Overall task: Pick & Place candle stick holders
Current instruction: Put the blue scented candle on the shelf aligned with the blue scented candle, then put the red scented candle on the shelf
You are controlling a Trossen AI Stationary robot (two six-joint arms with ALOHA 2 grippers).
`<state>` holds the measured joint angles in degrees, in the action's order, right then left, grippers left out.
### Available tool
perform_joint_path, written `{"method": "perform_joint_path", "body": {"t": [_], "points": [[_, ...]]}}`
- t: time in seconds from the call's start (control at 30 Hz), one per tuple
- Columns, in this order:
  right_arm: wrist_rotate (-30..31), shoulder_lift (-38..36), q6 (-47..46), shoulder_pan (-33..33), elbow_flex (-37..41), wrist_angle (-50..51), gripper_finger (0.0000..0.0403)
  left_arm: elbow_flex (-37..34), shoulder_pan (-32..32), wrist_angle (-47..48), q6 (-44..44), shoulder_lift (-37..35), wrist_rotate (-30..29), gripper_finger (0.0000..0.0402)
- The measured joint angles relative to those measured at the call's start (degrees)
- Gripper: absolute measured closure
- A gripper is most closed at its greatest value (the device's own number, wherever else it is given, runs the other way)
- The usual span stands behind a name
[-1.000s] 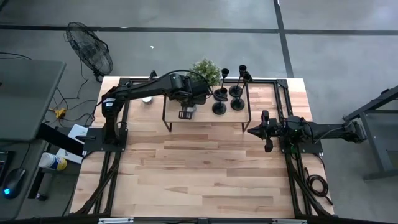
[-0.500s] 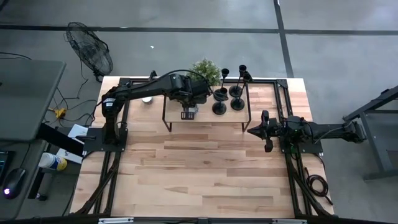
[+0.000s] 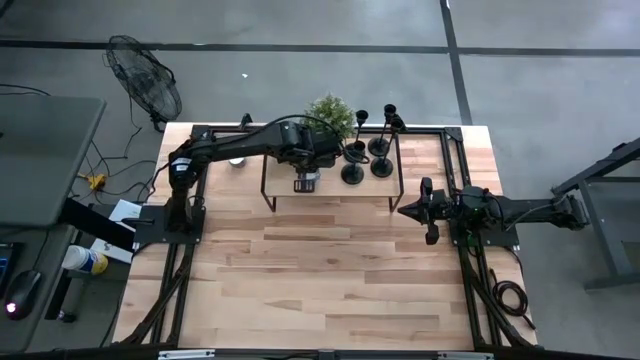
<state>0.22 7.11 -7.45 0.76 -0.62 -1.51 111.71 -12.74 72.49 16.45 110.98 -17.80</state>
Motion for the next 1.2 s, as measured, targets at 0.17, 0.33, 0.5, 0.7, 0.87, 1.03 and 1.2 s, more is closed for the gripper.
{"method": "perform_joint_path", "body": {"t": [0.17,0.33,0.5,0.7,0.87,1.03,1.2], "points": [[0.0,0.0,0.0,0.0,0.0,0.0,0.0402,-0.1,0.0,-0.8,0.1,-0.1,-0.9,0.0402],[0.0,0.0,0.0,0.0,0.0,0.0,0.0402,-0.1,0.0,-0.1,0.2,-0.1,-1.7,0.04],[0.0,0.0,0.0,0.0,0.0,0.0,0.0402,-0.1,0.0,-1.0,-0.2,-0.1,-1.9,0.0376],[0.0,0.0,0.0,0.0,0.0,0.0,0.0402,-0.1,0.0,-0.3,-0.2,-0.1,-2.3,0.0341],[0.0,0.0,0.0,0.0,0.0,0.0,0.0402,2.4,0.0,2.3,-0.4,-0.2,-2.3,0.0333],[0.0,0.0,0.0,0.0,0.0,0.0,0.0402,8.1,0.0,8.9,-1.9,-0.2,-2.4,0.0332],[0.0,0.0,0.0,0.0,0.0,0.0,0.0402,14.7,0.0,17.4,-4.3,-0.2,-2.8,0.0332]]}}
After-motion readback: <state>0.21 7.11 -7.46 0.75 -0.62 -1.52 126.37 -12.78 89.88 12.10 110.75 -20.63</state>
